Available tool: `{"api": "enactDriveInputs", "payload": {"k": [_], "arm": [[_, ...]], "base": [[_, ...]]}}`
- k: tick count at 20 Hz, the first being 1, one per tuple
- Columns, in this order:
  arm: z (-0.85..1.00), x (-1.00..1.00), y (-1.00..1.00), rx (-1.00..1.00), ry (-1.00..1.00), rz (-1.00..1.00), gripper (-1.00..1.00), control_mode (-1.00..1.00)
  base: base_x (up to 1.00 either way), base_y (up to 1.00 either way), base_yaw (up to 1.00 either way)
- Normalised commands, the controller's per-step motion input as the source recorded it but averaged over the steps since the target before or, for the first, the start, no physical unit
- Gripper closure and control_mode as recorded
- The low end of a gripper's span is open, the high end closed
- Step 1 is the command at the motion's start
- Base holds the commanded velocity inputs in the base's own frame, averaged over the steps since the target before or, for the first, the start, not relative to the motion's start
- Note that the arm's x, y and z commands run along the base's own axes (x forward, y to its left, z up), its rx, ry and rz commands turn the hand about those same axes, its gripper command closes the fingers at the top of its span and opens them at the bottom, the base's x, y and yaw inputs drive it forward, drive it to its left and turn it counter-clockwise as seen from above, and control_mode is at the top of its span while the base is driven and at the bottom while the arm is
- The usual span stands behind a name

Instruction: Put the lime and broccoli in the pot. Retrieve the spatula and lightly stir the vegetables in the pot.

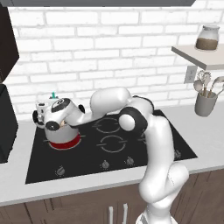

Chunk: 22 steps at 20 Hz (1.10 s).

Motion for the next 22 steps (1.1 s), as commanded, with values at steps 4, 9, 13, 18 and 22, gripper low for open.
{"api": "enactDriveInputs", "payload": {"k": [4, 9, 13, 18, 22], "arm": [[0.33, -0.51, 0.19, 0.1, 0.01, 0.0, 1.0, -1.0], [0.47, -0.31, 0.08, 0.12, 0.15, 0.0, 1.0, -1.0], [0.34, -0.36, 0.0, 0.01, 0.23, 0.0, 1.0, -1.0], [0.2, 0.04, 0.0, 0.0, 0.03, 0.0, 1.0, -1.0], [-0.02, 0.43, 0.0, 0.0, 0.0, 0.0, 1.0, -1.0]], "base": [[0.0, 0.0, 0.0], [0.0, 0.0, 0.0], [0.0, 0.0, 0.0], [0.0, 0.0, 0.0], [0.0, 0.0, 0.0]]}}
